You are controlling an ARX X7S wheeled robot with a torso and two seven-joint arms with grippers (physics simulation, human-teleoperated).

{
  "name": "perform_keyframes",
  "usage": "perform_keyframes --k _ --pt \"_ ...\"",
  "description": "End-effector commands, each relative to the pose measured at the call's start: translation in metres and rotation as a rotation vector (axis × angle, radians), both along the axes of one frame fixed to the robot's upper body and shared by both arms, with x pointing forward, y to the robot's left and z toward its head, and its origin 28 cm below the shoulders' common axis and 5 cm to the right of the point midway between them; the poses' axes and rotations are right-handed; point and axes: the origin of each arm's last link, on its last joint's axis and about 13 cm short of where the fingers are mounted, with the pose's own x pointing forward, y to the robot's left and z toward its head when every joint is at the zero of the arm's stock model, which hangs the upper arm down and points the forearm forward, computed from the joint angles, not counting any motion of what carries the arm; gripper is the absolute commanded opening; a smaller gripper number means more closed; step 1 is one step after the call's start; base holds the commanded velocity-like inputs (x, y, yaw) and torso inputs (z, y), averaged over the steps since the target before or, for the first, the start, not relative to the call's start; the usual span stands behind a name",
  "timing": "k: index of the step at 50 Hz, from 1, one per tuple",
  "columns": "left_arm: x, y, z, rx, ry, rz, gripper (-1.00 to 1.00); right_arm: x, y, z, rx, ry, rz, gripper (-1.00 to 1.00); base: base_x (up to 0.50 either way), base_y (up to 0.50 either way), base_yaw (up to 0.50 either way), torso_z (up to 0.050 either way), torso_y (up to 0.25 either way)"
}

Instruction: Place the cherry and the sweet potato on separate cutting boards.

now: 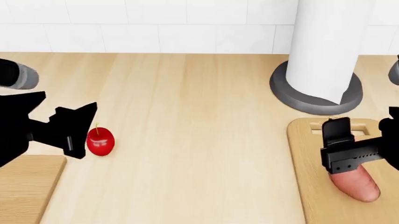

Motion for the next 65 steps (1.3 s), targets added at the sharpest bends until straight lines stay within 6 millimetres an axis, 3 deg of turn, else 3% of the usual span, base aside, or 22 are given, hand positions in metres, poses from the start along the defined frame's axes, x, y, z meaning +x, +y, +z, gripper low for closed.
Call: perform_keyframes --k 1,8,51,64,65 --pt "0.022 -0.012 -0.025 0.019 0.094 0.029 1.0 -0.012 0.008 0.018 0.0 -0.099 0.027 1.0 0.0 0.0 0.0 0.0 0.0" --pt "0.039 -0.018 -0.026 0.012 0.119 0.011 1.0 -0.013 0.011 0.025 -0.012 -0.106 0.049 1.0 0.0 0.0 0.0 0.0 0.0" --pt "0.076 -0.02 -0.098 0.125 0.295 0.078 1.0 -0.025 0.011 0.018 0.009 -0.074 0.068 1.0 0.0 0.0 0.0 0.0 0.0" --pt "0.08 -0.024 -0.102 0.135 0.293 0.072 1.0 -0.025 0.01 0.012 0.02 -0.06 0.066 1.0 0.0 0.0 0.0 0.0 0.0" --pt "0.08 -0.024 -0.099 0.134 0.281 0.072 -1.0 -0.025 0.01 0.011 0.02 -0.059 0.065 1.0 0.0 0.0 0.0 0.0 0.0"
